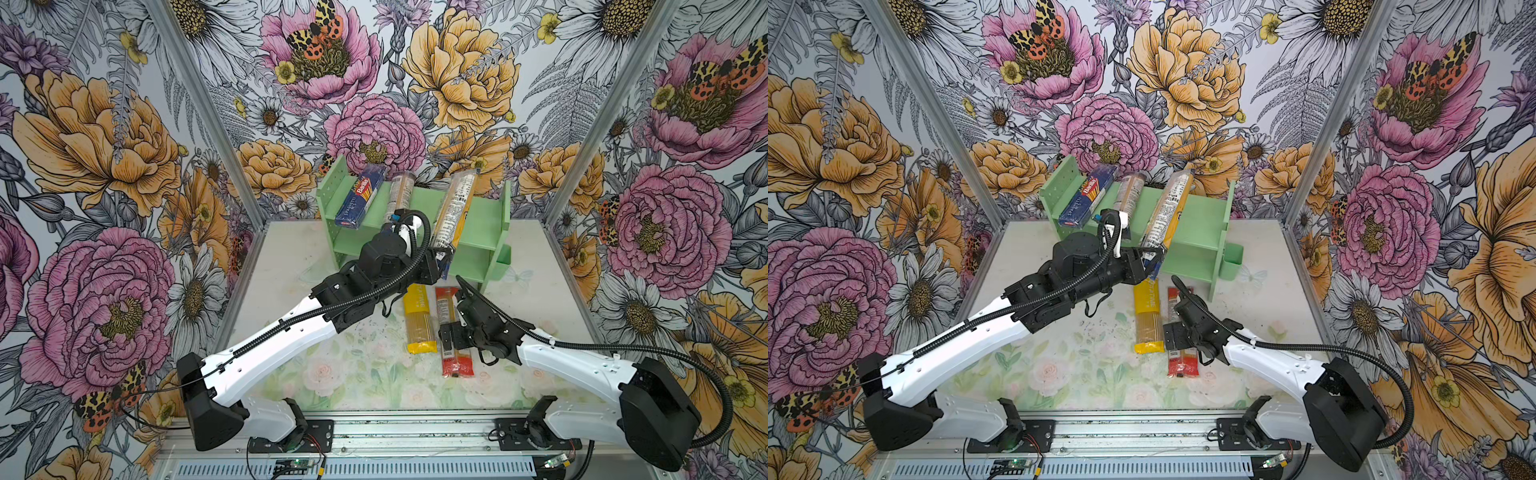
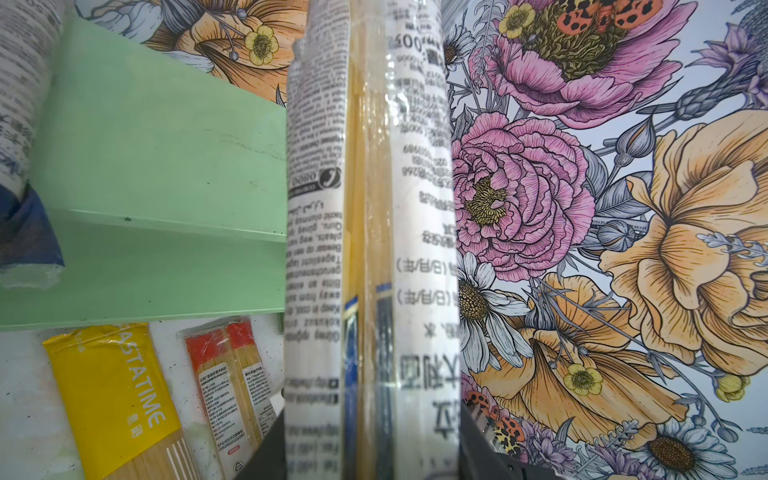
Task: Place and organize the pasta boxes and bags onto the shelf
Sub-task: 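Move the upright anko bag onto the shelf beside the first anko bag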
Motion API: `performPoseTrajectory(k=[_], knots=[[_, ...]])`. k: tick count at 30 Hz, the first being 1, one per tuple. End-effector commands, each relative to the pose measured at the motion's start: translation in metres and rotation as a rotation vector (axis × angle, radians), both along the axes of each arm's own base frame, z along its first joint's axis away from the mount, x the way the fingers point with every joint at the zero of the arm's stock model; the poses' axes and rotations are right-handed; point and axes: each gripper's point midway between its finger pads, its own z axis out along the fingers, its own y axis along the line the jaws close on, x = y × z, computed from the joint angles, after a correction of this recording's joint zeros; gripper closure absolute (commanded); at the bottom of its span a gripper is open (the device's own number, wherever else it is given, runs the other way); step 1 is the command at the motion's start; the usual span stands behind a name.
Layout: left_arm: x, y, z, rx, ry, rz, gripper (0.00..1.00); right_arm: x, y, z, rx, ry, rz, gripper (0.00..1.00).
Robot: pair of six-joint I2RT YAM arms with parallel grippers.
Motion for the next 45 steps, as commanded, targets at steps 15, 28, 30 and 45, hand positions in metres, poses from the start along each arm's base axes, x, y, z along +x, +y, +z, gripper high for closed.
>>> performPoseTrajectory(k=[15, 28, 30, 45], knots=[[0.045, -0.006, 0.093, -0.192, -0.215, 0.022, 1.0, 0.002, -0.007, 0.002, -0.01, -0.015, -0.018, 0.01], [0.086, -0.03, 0.07, -0.148, -0.179, 0.023, 1.0, 0.001, -0.01, 0.004, -0.003, -0.022, -0.025, 0.0], [0.089, -0.031, 0.069, -0.143, -0.177, 0.028, 1.0, 0.0, -0.011, 0.005, 0.0, -0.025, -0.026, 0.01], [0.109, -0.041, 0.044, -0.024, -0.176, 0.127, 1.0, -0.005, -0.014, 0.007, 0.019, -0.028, -0.033, 0.01]])
